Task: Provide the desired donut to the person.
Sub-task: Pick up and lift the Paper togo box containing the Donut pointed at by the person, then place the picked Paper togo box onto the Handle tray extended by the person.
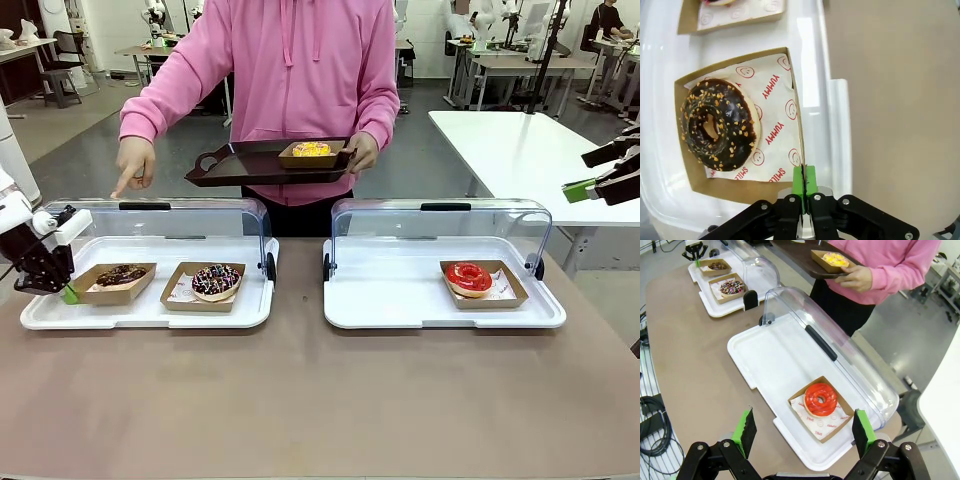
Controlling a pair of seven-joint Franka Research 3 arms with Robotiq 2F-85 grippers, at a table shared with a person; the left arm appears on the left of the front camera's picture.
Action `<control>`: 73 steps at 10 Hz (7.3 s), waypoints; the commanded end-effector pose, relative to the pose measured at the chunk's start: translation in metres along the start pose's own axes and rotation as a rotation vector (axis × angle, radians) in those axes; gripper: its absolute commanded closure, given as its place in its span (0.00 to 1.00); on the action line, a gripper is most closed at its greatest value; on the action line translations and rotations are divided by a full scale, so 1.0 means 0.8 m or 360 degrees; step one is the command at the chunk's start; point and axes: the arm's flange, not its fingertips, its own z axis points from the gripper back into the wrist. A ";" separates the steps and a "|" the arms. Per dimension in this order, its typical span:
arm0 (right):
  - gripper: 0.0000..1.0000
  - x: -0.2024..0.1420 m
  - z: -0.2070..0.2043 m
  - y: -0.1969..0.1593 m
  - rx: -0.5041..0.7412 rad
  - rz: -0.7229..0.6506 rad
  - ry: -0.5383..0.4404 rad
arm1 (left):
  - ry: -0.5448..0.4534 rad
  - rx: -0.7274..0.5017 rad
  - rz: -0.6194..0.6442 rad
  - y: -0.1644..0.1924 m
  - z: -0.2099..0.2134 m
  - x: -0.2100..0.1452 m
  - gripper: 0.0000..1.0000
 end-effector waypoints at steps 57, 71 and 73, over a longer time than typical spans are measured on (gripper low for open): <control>0.00 -0.001 -0.001 -0.001 -0.0003 -0.0002 0.0011 | -0.0181 0.0592 0.0143 -0.089 0.326 0.289 0.98; 0.00 -0.001 -0.001 -0.001 -0.0003 -0.0002 0.0011 | 0.0033 0.0254 -0.0144 0.101 0.122 0.363 0.98; 0.00 -0.001 -0.001 -0.001 -0.0003 -0.0002 0.0011 | 0.0000 0.0204 -0.0131 0.099 0.122 0.364 0.98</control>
